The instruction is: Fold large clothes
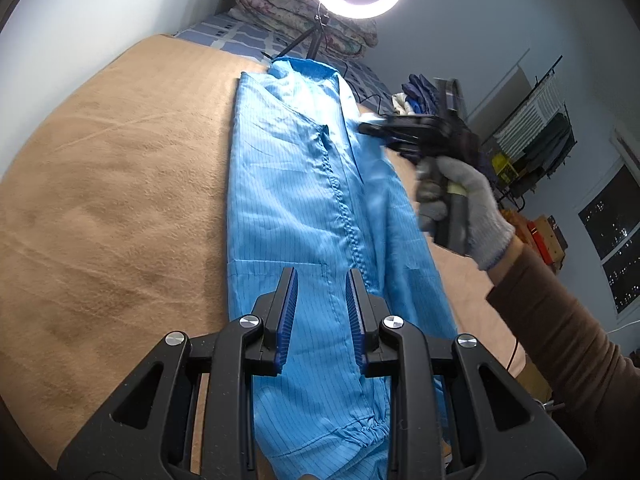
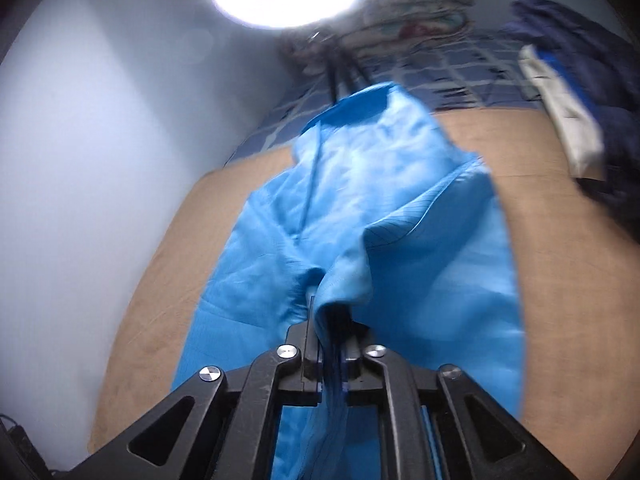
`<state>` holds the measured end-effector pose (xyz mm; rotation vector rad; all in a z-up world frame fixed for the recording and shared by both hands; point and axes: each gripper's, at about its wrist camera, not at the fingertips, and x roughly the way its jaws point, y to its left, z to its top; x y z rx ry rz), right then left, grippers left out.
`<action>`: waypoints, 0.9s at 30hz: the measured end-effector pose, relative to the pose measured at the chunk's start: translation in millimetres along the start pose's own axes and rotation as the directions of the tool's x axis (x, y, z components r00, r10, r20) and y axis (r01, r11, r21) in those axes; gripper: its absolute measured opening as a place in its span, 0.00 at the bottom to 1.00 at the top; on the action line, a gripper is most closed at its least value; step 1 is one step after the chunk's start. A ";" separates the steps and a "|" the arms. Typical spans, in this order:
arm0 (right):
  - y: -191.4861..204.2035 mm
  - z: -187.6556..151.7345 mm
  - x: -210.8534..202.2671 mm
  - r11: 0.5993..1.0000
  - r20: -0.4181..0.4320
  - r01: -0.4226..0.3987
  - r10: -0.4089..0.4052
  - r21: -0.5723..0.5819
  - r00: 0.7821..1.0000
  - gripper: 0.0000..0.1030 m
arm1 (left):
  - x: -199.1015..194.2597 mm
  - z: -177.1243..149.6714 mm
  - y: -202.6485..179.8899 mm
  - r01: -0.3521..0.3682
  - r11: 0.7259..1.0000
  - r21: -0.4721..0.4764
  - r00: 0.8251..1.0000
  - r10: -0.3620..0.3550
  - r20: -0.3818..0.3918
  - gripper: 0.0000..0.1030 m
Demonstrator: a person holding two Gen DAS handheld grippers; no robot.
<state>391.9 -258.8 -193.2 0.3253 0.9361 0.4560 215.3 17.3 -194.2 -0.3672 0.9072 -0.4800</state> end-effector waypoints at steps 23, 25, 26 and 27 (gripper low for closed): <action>10.9 -207.7 -160.7 0.983 -0.095 0.066 -0.083 -0.174 0.992 0.29 | -35.4 -17.8 -2.5 -0.037 0.998 0.058 0.999 0.037 0.005 0.23; 23.2 -241.6 -175.0 0.977 -0.109 0.067 -0.090 -0.202 0.990 0.29 | -40.1 -23.2 -3.8 -0.048 0.997 0.067 0.999 0.047 0.008 0.25; 28.7 -253.0 -177.3 0.974 -0.116 0.072 -0.099 -0.216 0.988 0.29 | -42.7 -26.0 -4.2 -0.052 0.996 0.070 0.999 0.052 0.009 0.26; 36.1 -268.0 -180.6 0.967 -0.125 0.084 -0.117 -0.239 0.985 0.29 | -44.5 -28.4 -4.1 -0.057 0.996 0.073 0.998 0.057 0.009 0.26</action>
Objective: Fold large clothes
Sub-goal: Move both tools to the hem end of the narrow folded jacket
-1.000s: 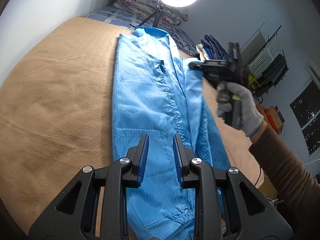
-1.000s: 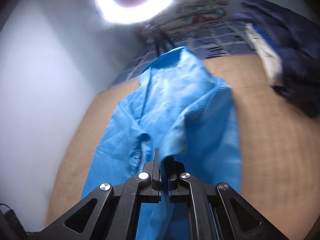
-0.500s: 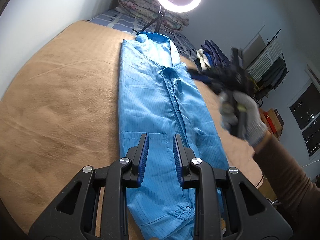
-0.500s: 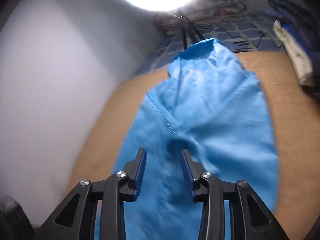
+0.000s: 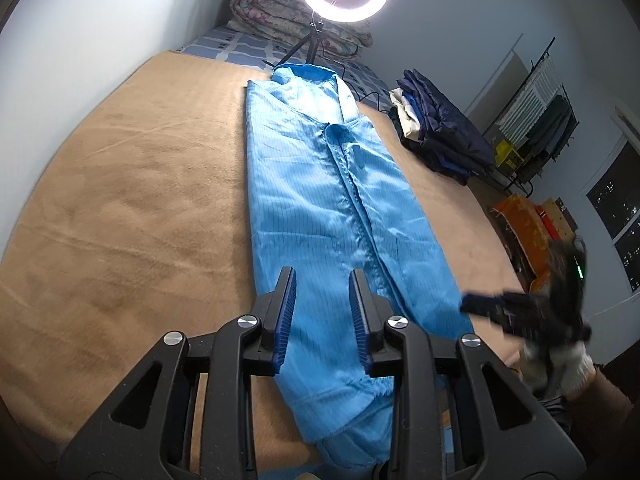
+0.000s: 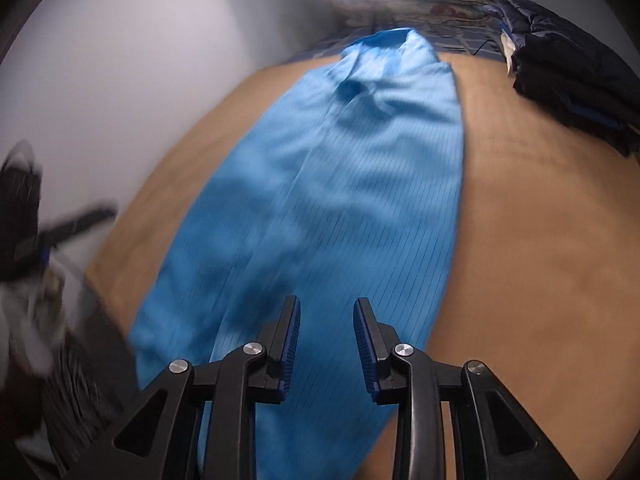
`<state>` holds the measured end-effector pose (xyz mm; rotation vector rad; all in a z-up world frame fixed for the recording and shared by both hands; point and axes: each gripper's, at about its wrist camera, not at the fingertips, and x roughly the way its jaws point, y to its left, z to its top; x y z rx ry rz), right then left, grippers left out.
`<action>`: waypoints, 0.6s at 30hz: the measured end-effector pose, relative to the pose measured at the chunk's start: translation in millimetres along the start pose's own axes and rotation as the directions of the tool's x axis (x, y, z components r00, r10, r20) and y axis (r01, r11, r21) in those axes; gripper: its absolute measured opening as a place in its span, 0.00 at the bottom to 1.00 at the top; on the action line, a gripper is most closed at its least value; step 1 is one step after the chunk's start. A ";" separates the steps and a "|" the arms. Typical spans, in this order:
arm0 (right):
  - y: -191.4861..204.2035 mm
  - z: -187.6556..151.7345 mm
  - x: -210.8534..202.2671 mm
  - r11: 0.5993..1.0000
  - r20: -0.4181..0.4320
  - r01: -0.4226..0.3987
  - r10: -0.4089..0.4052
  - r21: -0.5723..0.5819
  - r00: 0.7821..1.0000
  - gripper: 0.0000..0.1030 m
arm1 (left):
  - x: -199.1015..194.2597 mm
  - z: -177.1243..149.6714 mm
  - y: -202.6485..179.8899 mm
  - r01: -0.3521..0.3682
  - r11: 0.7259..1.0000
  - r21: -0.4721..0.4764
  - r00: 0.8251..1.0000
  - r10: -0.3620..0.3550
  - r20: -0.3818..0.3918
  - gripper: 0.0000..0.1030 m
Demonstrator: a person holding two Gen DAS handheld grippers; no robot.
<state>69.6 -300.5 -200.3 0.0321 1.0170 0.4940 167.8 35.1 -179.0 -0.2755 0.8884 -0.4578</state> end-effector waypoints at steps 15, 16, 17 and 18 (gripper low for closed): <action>40.5 -67.1 -44.9 0.990 0.030 -0.137 0.136 0.016 0.990 0.31 | -6.6 -33.9 9.6 -0.017 1.000 -0.016 0.997 0.016 -0.079 0.37; 26.8 -65.7 -52.6 0.993 0.048 -0.107 0.105 0.044 0.993 0.36 | -5.0 -37.2 13.3 -0.005 0.999 -0.035 0.995 0.001 -0.095 0.37; 14.9 -64.5 -56.3 0.994 0.057 -0.085 0.081 0.073 0.995 0.41 | -2.2 -40.7 17.8 0.004 0.998 -0.061 0.993 -0.011 -0.114 0.37; 0.4 -63.8 -58.3 0.991 0.063 -0.069 0.062 0.113 0.996 0.43 | 0.9 -44.8 22.7 0.012 0.996 -0.089 0.991 -0.024 -0.131 0.37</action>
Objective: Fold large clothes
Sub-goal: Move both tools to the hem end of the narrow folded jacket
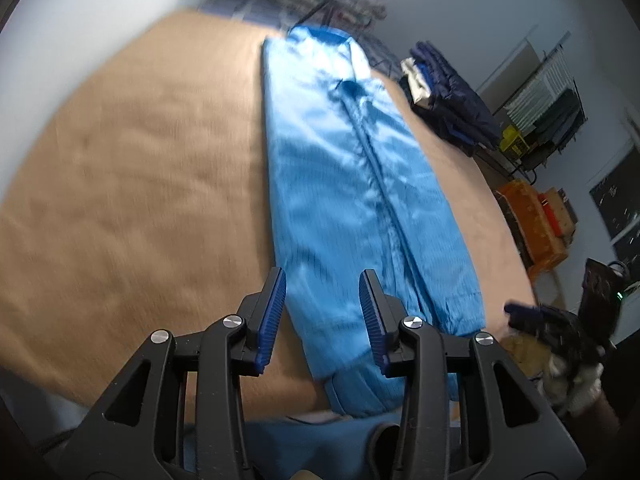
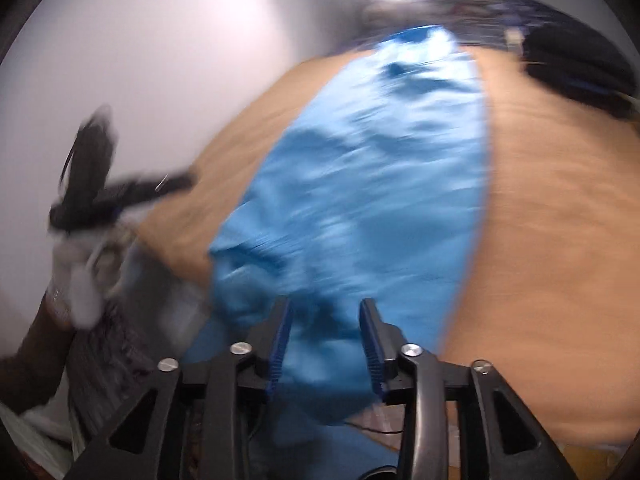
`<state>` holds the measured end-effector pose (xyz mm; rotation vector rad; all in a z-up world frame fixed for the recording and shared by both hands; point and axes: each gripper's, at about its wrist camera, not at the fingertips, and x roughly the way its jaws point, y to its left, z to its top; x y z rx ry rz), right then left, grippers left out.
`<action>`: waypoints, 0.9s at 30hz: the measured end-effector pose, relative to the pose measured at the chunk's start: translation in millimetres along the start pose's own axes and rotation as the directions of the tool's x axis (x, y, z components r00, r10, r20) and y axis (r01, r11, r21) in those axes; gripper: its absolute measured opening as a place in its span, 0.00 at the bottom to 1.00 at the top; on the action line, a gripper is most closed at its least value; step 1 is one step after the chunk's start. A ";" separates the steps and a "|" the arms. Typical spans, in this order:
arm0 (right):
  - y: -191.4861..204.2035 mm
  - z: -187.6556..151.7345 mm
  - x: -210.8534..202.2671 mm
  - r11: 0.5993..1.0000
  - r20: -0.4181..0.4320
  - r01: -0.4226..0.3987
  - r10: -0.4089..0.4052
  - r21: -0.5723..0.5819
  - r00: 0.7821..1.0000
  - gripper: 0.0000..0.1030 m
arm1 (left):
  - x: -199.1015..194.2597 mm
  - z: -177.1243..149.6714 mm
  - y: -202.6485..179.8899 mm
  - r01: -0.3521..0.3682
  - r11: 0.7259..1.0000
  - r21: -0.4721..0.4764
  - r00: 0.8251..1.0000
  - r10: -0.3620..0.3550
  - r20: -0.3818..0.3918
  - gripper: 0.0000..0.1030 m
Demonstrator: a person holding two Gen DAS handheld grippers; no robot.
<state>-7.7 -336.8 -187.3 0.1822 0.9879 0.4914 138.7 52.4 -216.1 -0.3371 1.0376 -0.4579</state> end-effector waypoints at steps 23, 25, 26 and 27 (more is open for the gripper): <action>-78.2 -8.2 56.2 0.925 -0.010 -0.260 0.273 0.277 0.962 0.02 | 45.3 -31.2 14.3 0.121 0.976 -0.180 0.978 -0.148 -0.146 0.05; -76.3 -8.3 54.3 0.938 -0.024 -0.240 0.254 0.251 0.967 0.02 | 46.7 -33.1 18.7 0.133 0.972 -0.196 0.976 -0.163 -0.145 0.05; -75.7 -8.8 57.2 0.940 -0.038 -0.237 0.254 0.246 0.967 0.07 | 51.4 -34.0 19.8 0.131 0.970 -0.203 0.972 -0.166 -0.165 0.06; -76.5 -9.3 60.7 0.934 -0.046 -0.248 0.268 0.257 0.962 0.08 | 55.2 -34.7 21.3 0.130 0.969 -0.212 0.969 -0.169 -0.181 0.07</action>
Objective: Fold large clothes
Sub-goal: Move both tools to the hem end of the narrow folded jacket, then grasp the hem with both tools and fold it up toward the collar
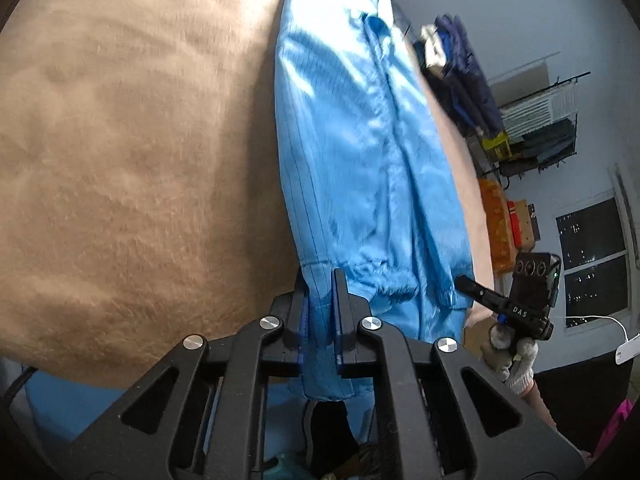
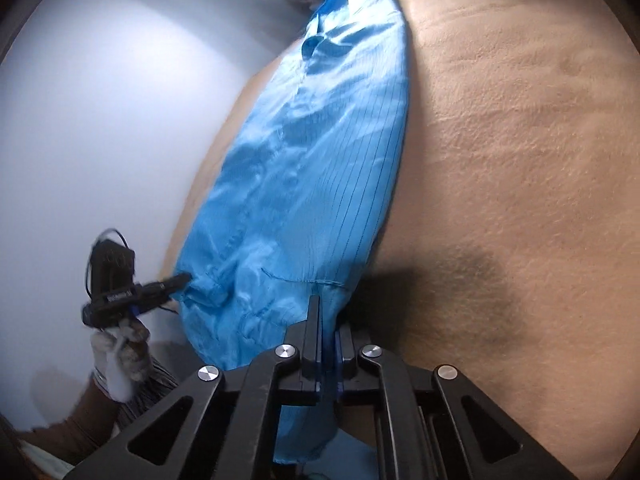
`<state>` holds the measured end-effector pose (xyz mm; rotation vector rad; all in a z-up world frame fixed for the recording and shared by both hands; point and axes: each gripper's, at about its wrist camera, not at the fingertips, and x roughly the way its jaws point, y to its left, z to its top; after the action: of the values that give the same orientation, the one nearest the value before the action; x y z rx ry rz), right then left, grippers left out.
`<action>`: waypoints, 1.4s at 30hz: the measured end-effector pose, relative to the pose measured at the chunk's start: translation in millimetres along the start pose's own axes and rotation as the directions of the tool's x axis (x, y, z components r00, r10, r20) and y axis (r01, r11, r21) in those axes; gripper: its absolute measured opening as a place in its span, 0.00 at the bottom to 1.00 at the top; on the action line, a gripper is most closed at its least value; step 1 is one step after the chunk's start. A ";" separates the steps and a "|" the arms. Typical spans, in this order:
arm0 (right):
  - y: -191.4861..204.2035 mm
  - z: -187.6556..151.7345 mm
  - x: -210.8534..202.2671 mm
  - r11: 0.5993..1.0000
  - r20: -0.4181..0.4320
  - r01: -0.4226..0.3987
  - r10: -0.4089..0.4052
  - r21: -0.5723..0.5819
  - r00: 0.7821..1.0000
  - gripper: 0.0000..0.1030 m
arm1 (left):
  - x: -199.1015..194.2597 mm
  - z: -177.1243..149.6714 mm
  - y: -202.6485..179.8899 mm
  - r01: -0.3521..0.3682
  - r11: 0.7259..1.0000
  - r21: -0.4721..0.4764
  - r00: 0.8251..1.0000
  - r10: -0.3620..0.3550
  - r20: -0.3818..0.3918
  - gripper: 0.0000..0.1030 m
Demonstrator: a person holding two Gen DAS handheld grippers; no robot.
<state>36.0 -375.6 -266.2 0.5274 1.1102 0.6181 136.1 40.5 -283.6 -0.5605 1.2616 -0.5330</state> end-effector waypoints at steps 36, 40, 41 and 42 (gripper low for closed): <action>23.2 99.1 -28.8 0.975 0.225 -0.214 0.222 -0.059 0.949 0.02 | -26.5 101.3 -53.3 0.224 0.974 0.044 0.960 -0.228 0.159 0.06; 25.8 136.3 -17.6 0.984 0.270 -0.168 0.178 -0.059 0.946 0.02 | -18.0 137.6 -60.4 0.210 0.977 0.046 0.952 -0.215 0.215 0.06; 25.1 140.9 -16.1 0.985 0.276 -0.160 0.170 -0.056 0.946 0.02 | -15.0 145.6 -59.5 0.205 0.978 0.043 0.951 -0.210 0.227 0.06; 23.5 148.7 -10.8 0.987 0.282 -0.152 0.160 -0.051 0.946 0.02 | -11.6 151.5 -57.4 0.206 0.978 0.037 0.950 -0.209 0.234 0.06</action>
<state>166.5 -378.6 -190.4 0.6620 0.7903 0.6709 277.2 19.8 -205.9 -0.7301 0.9774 -0.6287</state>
